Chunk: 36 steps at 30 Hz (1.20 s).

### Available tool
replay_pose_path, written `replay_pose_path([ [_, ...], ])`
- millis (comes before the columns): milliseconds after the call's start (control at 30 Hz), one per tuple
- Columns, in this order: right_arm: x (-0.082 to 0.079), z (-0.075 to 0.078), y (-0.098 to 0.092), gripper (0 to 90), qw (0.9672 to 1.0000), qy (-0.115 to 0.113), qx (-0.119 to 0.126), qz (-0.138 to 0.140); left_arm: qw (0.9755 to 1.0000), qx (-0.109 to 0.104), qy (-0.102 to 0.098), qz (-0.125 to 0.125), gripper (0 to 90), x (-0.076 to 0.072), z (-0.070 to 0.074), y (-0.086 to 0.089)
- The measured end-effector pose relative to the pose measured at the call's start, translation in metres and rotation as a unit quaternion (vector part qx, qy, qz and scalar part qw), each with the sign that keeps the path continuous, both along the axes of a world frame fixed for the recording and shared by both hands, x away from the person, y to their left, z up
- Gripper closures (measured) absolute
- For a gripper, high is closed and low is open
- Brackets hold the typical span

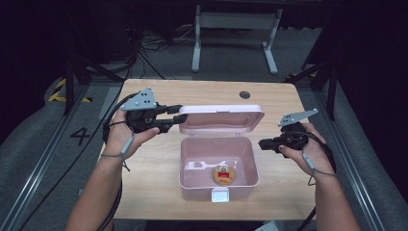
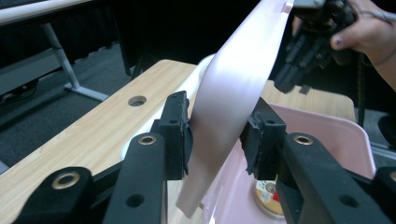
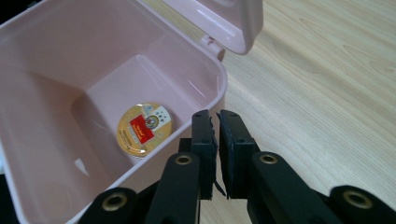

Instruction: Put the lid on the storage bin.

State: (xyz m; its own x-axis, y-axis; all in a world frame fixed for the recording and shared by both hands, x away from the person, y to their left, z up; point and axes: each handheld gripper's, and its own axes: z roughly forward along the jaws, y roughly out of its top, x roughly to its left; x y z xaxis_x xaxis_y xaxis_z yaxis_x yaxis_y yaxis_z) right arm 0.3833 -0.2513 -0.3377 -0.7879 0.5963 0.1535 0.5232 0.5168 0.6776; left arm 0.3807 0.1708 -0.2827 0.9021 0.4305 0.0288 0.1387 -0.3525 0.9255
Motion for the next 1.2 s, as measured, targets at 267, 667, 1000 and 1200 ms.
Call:
replay_pose_path([
  [267,-0.008,0.009,0.005,86.4,0.9988,-0.005,0.033,0.036,0.9986,0.043,0.017,-0.026,62.6,-0.013,-0.002,0.005],
  [667,-0.014,0.014,0.008,87.1,0.9977,-0.015,0.043,0.05,0.9915,0.098,0.054,-0.066,67.0,-0.02,-0.007,0.009],
  [1000,-0.015,0.014,0.009,87.6,0.9974,-0.013,0.038,0.06,0.9771,0.154,0.107,-0.101,65.9,-0.02,-0.023,0.005],
  [1200,-0.015,0.013,0.009,87.6,0.9975,-0.015,0.033,0.061,0.9768,0.151,0.122,-0.09,58.5,-0.016,-0.027,0.016],
])
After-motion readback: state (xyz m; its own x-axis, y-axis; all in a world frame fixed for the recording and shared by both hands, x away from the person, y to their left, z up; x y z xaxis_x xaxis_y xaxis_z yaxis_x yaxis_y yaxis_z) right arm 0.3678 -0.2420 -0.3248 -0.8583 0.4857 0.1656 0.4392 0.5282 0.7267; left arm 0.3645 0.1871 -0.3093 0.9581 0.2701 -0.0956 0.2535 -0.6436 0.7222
